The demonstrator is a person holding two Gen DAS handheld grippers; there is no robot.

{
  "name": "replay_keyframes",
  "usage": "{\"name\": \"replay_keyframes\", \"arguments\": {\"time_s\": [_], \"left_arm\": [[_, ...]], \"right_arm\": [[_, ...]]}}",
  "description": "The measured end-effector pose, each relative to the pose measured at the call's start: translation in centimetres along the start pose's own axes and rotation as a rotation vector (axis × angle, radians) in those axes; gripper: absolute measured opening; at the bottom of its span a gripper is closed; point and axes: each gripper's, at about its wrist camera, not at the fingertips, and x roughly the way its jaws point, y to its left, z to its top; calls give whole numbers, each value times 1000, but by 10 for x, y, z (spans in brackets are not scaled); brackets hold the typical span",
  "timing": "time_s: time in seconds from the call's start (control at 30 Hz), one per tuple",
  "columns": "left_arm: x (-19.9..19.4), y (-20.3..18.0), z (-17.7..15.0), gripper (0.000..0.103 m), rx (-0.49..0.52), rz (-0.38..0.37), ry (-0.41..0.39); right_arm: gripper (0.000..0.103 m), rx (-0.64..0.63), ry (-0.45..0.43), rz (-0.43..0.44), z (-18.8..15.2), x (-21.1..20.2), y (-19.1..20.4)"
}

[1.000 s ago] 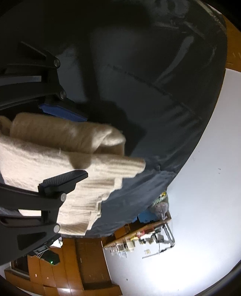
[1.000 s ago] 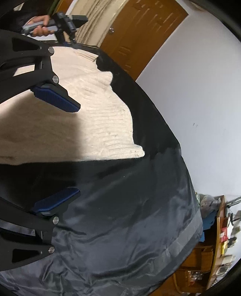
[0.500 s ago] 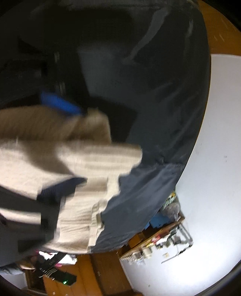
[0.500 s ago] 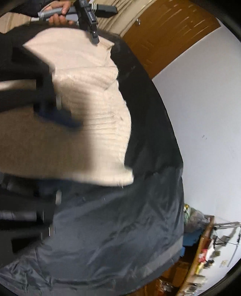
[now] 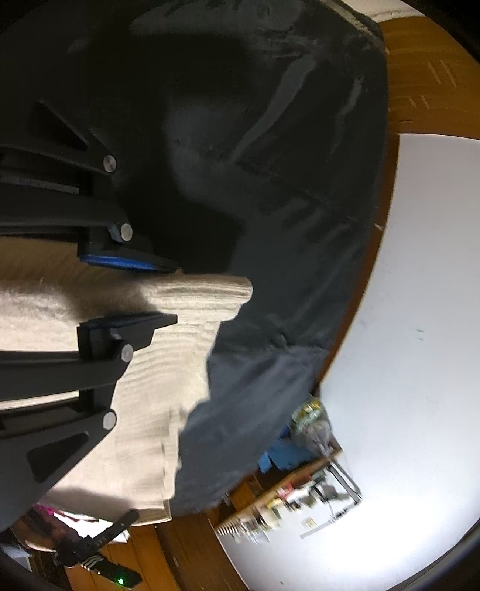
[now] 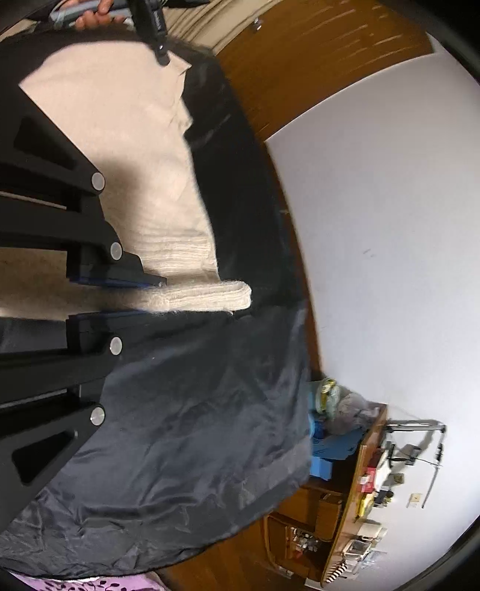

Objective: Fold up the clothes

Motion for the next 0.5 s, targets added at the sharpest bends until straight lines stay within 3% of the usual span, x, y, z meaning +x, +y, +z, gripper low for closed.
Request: {"name": "replay_keyframes", "arguments": {"time_s": [0.1, 0.23, 0.3, 0.37, 0.5], "left_arm": [[8, -4, 0, 26, 30, 25, 6], [5, -11, -2, 41, 81, 72, 6], [-1, -8, -3, 42, 78, 70, 5], [-11, -9, -5, 44, 88, 67, -8], [-42, -11, -22, 58, 156, 70, -28]], "right_arm": [[11, -12, 57, -29, -8, 21, -1], [16, -7, 73, -21, -12, 22, -4], [26, -23, 89, -25, -10, 21, -3], [70, -24, 74, -26, -11, 11, -4], [76, -10, 21, -13, -19, -19, -6]]}}
